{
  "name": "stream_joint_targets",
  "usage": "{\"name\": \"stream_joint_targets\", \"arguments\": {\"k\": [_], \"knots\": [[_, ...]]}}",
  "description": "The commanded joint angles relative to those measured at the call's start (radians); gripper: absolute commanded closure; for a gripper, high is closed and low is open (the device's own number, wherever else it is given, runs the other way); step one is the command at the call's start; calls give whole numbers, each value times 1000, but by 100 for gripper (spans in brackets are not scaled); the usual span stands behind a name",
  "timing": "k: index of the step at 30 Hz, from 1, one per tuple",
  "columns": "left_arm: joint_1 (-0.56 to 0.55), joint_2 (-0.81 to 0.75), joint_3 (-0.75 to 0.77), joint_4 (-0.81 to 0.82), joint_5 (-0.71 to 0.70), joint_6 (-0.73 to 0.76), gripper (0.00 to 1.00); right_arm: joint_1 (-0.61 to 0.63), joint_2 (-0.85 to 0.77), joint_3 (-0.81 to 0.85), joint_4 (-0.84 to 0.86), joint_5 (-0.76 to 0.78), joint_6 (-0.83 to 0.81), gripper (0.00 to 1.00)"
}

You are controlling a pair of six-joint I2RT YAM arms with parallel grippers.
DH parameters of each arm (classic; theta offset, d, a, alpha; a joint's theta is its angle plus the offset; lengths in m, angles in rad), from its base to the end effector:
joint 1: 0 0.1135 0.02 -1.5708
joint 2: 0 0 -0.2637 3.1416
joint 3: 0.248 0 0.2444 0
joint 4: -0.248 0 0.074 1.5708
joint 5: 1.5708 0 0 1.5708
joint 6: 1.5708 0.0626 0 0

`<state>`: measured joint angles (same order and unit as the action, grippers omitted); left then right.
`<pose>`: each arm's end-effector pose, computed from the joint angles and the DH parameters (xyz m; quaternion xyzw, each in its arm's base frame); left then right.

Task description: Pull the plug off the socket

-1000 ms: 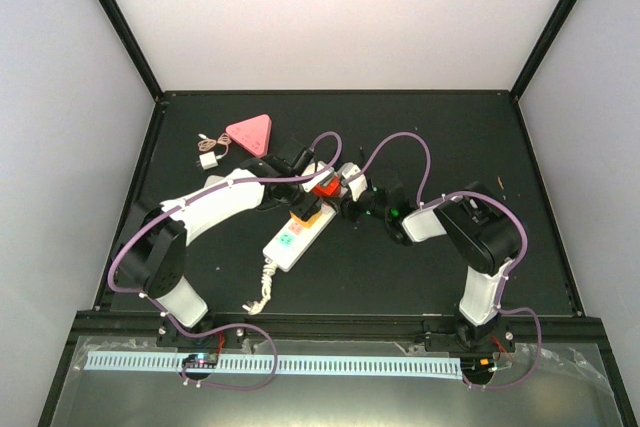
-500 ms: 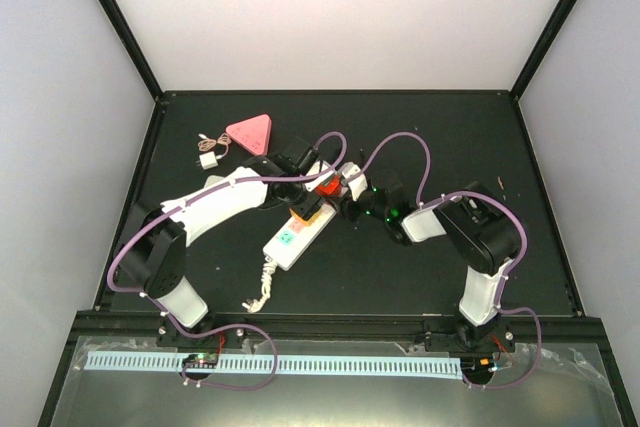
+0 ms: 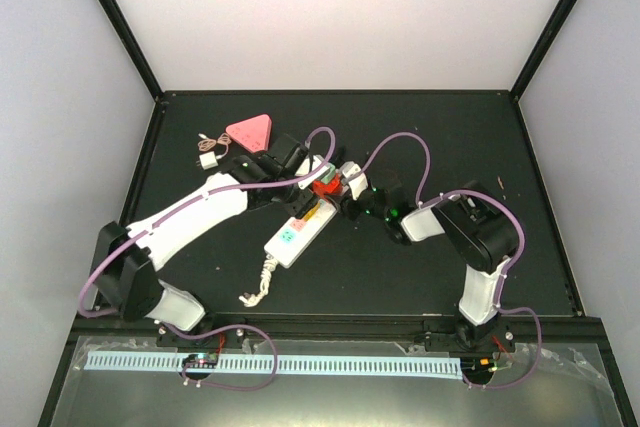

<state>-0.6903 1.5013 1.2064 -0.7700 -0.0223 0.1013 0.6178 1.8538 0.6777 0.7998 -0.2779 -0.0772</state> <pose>0.2415 -0.1976 0.2456 0.3707 0.8943 -0.0623 0.2426 0.2875 0.2254 0.1218 -0.3521 0.7434 0.2591 0.5061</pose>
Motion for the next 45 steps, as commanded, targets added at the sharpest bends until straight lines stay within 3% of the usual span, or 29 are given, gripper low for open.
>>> {"name": "stream_joint_targets", "arguments": {"k": [1, 6, 10, 15, 19, 28, 33, 45], "knots": [[-15, -58, 73, -27, 72, 10, 99, -20, 27, -6, -33, 103, -47, 99], [-7, -29, 112, -55, 81, 5, 98, -21, 25, -7, -35, 105, -46, 99], [61, -83, 73, -61, 109, 12, 99, -21, 27, -6, -33, 100, -45, 99], [244, -128, 31, -51, 204, 50, 98, -21, 28, -4, -34, 97, -47, 99], [429, -102, 27, -23, 393, 118, 98, -21, 26, -4, -36, 97, -48, 99], [666, 116, 105, -14, 636, 240, 98, -21, 25, -4, -43, 89, -47, 98], [731, 248, 148, 5, 699, 244, 98, -21, 26, -3, -51, 68, -45, 98], [767, 424, 216, 30, 733, 253, 98, -21, 25, -7, -56, 33, -49, 98]]}}
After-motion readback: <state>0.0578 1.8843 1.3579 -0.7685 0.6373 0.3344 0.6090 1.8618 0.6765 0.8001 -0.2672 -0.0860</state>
